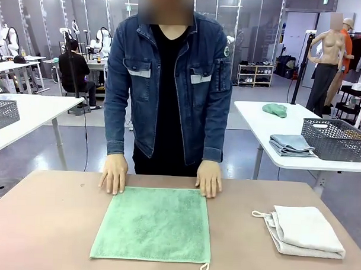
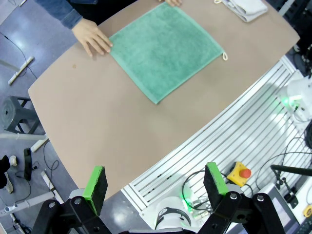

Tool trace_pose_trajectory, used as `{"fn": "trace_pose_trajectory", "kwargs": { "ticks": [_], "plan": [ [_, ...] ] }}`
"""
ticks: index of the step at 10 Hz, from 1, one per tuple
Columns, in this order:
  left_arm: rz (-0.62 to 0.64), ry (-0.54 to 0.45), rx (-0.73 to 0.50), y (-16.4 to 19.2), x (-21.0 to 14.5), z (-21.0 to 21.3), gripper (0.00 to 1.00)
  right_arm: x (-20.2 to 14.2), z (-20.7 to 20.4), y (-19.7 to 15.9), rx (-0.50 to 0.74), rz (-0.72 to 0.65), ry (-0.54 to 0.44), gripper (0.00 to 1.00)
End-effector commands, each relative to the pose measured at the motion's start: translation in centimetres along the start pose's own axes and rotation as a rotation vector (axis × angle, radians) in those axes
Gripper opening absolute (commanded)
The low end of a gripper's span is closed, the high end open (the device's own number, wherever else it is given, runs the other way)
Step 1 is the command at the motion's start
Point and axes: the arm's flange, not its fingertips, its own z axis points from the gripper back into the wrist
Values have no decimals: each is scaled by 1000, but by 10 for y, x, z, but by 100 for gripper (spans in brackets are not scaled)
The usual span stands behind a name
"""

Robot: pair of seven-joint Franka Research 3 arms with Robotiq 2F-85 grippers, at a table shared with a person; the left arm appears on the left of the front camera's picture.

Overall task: Fold the towels and place them in the basket.
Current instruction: When a person lays out a Towel with hook on the table, fold it in half twice.

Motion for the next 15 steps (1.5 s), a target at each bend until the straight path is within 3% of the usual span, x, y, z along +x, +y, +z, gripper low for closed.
{"fn": "trace_pose_trajectory", "kwargs": {
  "ticks": [1, 12, 13, 15],
  "plan": [
    [-8, -6, 0, 0, 1, 0, 100, 2, 1, 1, -4, 2, 1, 95],
    [0, 0, 0, 0, 0, 0, 100, 0, 0, 0, 0, 0, 0, 95],
    [-225, -7, 96, -17, 6, -7, 100, 3, -4, 24, -75, 160, 24, 95],
    [-509, 48, 108, -47, 18, -30, 100, 15, -23, 85, -186, 477, 59, 95]
  ]
}}
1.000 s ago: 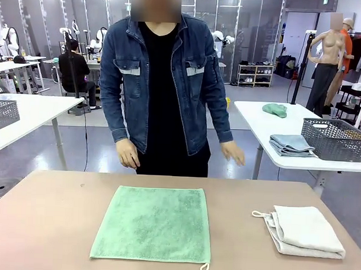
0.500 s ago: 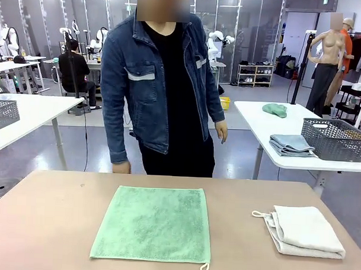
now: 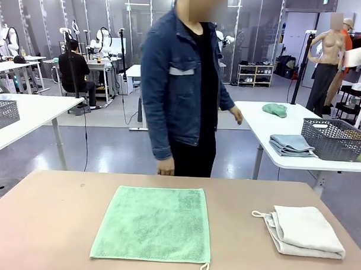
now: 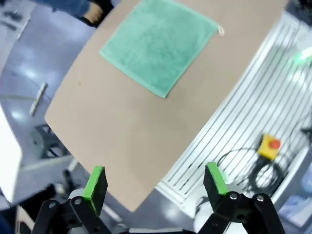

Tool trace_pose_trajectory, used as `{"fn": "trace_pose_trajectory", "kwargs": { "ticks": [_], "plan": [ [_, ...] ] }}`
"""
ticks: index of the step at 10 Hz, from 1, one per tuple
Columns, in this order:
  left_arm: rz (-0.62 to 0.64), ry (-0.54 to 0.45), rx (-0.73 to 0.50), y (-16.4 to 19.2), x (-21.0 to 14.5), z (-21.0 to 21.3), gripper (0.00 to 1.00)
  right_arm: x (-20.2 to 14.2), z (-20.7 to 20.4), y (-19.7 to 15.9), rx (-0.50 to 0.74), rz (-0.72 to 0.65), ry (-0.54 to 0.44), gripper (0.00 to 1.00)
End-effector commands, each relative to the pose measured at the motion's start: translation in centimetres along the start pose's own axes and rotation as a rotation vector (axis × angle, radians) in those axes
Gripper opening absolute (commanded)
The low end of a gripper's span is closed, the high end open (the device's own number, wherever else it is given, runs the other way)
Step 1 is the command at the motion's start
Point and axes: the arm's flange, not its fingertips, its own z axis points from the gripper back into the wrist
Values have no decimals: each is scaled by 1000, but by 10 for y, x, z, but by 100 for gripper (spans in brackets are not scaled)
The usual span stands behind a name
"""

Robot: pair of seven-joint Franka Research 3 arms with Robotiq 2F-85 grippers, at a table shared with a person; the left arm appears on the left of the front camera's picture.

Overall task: Fold the towels and place them in the basket.
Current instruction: When a person lays out a Towel with hook on the table, fold it in half twice.

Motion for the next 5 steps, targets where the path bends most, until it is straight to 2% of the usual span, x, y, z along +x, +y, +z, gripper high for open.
{"fn": "trace_pose_trajectory", "kwargs": {
  "ticks": [1, 2, 3, 4, 5],
  "plan": [
    [-233, 3, 50, -9, 20, -27, 100, 22, -19, 54, -110, 374, 1, 95],
    [-331, 1, 74, -12, 28, -49, 100, 34, -35, 78, -138, 511, 9, 95],
    [-359, -10, -4, -6, 32, -70, 100, 41, -45, 96, -63, 627, 3, 95],
    [-346, 16, -82, 2, 33, -91, 100, 44, -58, 114, -69, 727, 13, 95],
    [-361, 33, -110, 4, 34, -106, 100, 44, -72, 128, -45, 832, 17, 95]
  ]
}}
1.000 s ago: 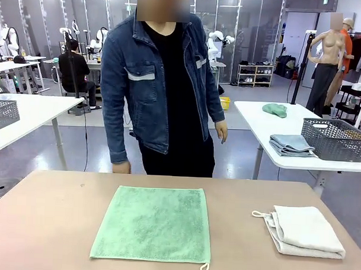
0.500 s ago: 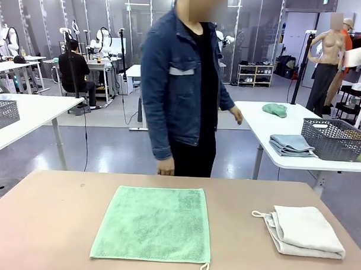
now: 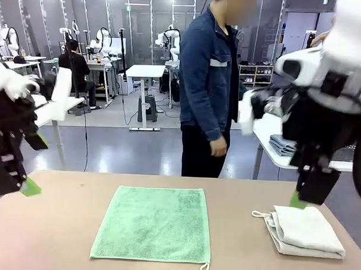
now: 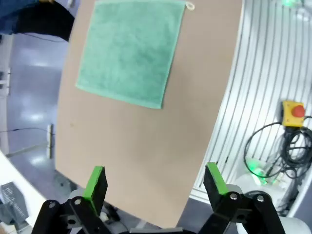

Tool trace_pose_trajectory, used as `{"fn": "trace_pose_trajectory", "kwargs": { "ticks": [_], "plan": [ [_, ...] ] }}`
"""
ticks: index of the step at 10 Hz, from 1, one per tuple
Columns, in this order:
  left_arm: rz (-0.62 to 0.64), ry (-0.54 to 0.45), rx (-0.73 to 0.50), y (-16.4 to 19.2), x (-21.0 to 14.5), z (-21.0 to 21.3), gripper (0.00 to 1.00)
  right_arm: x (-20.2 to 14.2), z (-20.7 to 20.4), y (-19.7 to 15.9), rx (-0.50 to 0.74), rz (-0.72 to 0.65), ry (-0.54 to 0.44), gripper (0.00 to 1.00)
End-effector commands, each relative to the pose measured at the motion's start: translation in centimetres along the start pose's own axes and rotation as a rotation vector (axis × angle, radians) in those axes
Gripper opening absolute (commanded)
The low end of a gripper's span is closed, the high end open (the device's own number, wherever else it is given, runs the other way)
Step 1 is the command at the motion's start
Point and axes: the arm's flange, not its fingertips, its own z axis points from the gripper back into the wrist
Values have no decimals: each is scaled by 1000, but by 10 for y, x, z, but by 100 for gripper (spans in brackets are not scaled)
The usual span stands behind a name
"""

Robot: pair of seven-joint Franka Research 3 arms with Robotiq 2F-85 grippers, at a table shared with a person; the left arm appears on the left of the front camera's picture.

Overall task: Fold the towels and place them in the basket.
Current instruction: When a person lays out a Towel with hook on the table, fold it in half twice.

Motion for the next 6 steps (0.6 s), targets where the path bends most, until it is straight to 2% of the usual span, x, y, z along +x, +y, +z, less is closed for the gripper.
{"fn": "trace_pose_trajectory", "kwargs": {
  "ticks": [1, 3, 4, 6],
  "plan": [
    [-26, -4, -52, 16, -4, -21, 100, 0, -25, 0, -3, 160, -32, 95],
    [-28, 17, -104, 19, -4, -31, 100, 5, -28, 0, 19, 146, -40, 95],
    [5, 16, -69, 18, -7, -30, 100, 12, -24, 12, 18, 144, -18, 95],
    [5, 16, -69, 18, -7, -30, 100, 12, -24, 12, 18, 144, -18, 95]
  ]
}}
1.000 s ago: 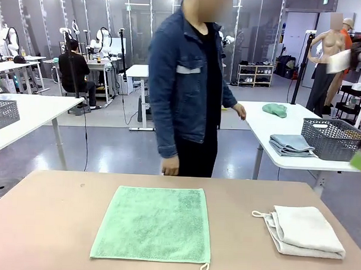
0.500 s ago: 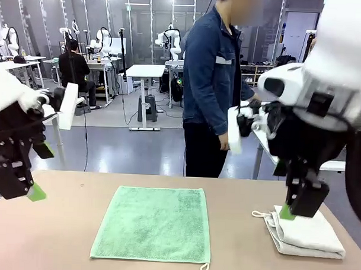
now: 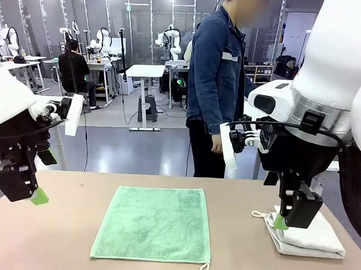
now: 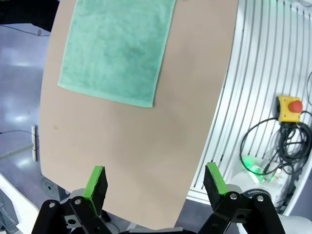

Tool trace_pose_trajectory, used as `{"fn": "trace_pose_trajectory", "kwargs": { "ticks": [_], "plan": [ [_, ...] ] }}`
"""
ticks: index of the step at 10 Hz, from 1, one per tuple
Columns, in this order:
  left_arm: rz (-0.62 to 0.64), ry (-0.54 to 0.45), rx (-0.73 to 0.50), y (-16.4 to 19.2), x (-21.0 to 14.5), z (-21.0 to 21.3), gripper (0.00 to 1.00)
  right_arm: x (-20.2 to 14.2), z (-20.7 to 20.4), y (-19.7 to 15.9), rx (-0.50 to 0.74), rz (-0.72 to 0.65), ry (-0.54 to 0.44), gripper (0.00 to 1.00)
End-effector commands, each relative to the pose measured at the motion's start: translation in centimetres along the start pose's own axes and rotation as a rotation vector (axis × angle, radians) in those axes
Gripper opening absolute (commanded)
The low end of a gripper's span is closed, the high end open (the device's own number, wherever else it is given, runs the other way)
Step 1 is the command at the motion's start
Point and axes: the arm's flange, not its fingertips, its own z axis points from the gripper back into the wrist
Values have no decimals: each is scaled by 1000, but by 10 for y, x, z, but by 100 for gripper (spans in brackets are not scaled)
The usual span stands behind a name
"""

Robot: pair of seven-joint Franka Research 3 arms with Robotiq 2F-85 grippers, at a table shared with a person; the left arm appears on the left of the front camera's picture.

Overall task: Fold the towels and place them in the basket.
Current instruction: When a person lays out a Towel with hook on the table, fold it in half twice.

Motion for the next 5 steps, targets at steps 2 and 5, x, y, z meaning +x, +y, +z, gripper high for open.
{"fn": "trace_pose_trajectory", "kwargs": {
  "ticks": [2, 5],
  "plan": [
    [0, 0, 0, 0, 0, 0, 100, 0, 0, 0, 0, 0, 0, 95],
    [-80, -3, -97, 14, 12, -68, 100, 44, -67, -14, 74, 3, -34, 95]
  ]
}}
